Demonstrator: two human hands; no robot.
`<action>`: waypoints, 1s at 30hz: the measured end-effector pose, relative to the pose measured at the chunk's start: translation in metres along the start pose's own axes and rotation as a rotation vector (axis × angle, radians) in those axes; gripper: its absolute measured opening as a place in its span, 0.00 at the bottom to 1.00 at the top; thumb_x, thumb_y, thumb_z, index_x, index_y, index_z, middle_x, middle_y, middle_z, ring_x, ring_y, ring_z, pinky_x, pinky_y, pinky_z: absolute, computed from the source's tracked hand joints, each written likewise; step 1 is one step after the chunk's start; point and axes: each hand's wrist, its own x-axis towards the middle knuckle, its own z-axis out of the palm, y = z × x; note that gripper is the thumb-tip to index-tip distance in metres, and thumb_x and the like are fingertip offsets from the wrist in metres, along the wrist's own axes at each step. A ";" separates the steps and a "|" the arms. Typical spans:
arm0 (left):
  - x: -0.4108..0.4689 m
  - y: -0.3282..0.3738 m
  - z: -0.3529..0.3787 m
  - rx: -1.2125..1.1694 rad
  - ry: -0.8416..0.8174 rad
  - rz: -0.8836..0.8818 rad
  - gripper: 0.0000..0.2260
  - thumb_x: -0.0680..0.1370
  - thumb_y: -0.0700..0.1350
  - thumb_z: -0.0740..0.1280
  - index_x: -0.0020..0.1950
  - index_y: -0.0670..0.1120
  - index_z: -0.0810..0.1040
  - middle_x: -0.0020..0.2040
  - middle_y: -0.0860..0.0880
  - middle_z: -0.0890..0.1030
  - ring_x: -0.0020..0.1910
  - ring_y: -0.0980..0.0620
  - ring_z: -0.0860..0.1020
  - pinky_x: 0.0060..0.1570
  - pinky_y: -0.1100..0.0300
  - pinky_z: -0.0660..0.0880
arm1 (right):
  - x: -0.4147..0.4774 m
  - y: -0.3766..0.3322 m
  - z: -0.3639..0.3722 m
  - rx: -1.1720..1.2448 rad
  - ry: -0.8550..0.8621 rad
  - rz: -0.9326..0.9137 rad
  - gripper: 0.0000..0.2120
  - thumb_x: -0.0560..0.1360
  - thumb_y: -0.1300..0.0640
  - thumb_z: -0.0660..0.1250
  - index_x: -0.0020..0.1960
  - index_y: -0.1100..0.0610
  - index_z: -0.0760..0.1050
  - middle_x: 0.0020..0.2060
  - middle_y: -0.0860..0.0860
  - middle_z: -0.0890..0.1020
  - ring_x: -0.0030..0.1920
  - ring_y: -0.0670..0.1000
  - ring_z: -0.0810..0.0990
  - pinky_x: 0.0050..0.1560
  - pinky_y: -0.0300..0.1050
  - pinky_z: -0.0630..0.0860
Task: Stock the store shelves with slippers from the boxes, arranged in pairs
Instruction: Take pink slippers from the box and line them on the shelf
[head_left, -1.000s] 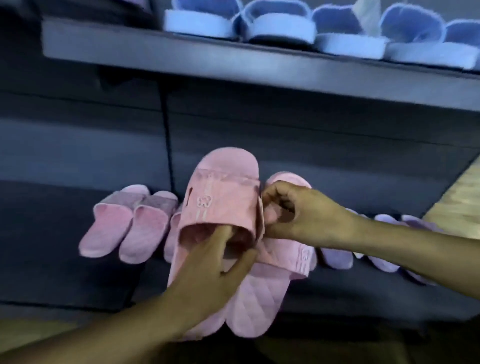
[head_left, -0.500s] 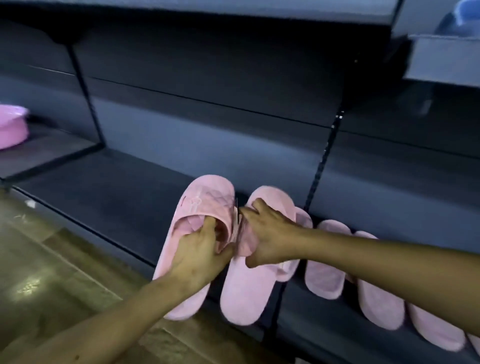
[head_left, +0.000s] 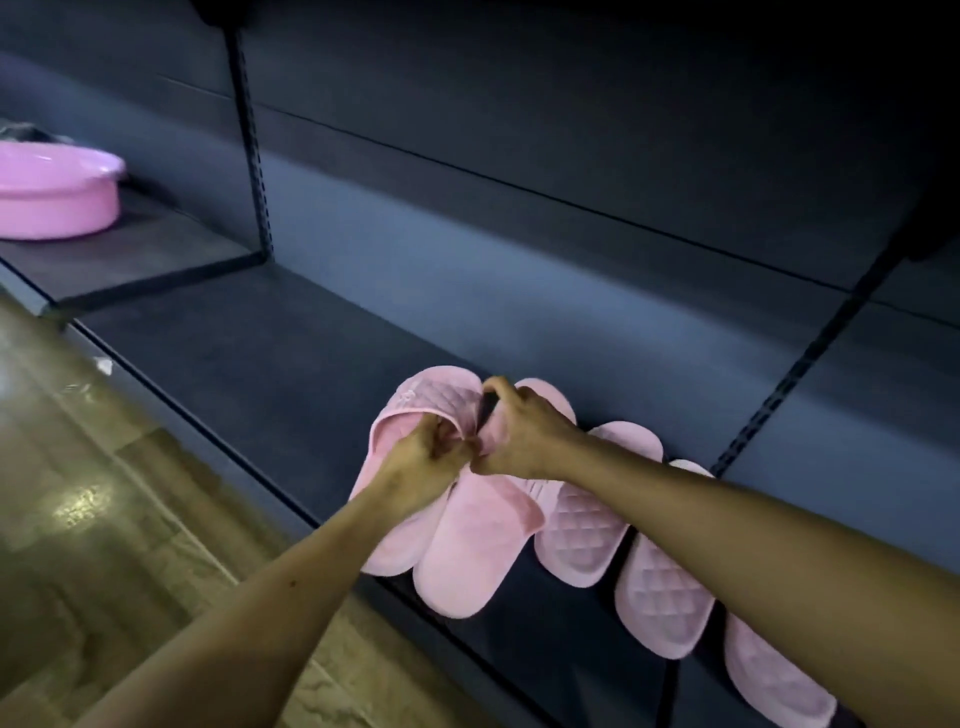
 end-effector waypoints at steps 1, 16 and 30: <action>0.004 -0.006 0.005 -0.047 -0.017 -0.041 0.06 0.77 0.47 0.66 0.48 0.46 0.72 0.42 0.52 0.78 0.45 0.51 0.77 0.43 0.68 0.71 | 0.003 0.005 0.004 0.011 0.029 0.025 0.35 0.66 0.50 0.74 0.67 0.57 0.62 0.62 0.58 0.72 0.63 0.58 0.71 0.55 0.43 0.68; 0.023 -0.062 0.035 0.858 -0.249 -0.026 0.35 0.75 0.69 0.46 0.76 0.56 0.38 0.77 0.59 0.41 0.76 0.54 0.38 0.72 0.46 0.41 | 0.012 0.043 0.055 -0.233 -0.058 0.002 0.23 0.81 0.59 0.50 0.74 0.46 0.54 0.75 0.43 0.53 0.75 0.50 0.48 0.72 0.52 0.49; 0.089 -0.057 0.055 0.876 -0.220 -0.006 0.35 0.75 0.69 0.45 0.76 0.54 0.38 0.77 0.57 0.41 0.76 0.55 0.39 0.74 0.49 0.40 | 0.052 0.072 0.065 -0.119 0.043 0.387 0.32 0.76 0.56 0.61 0.74 0.60 0.50 0.73 0.55 0.58 0.72 0.59 0.56 0.69 0.52 0.58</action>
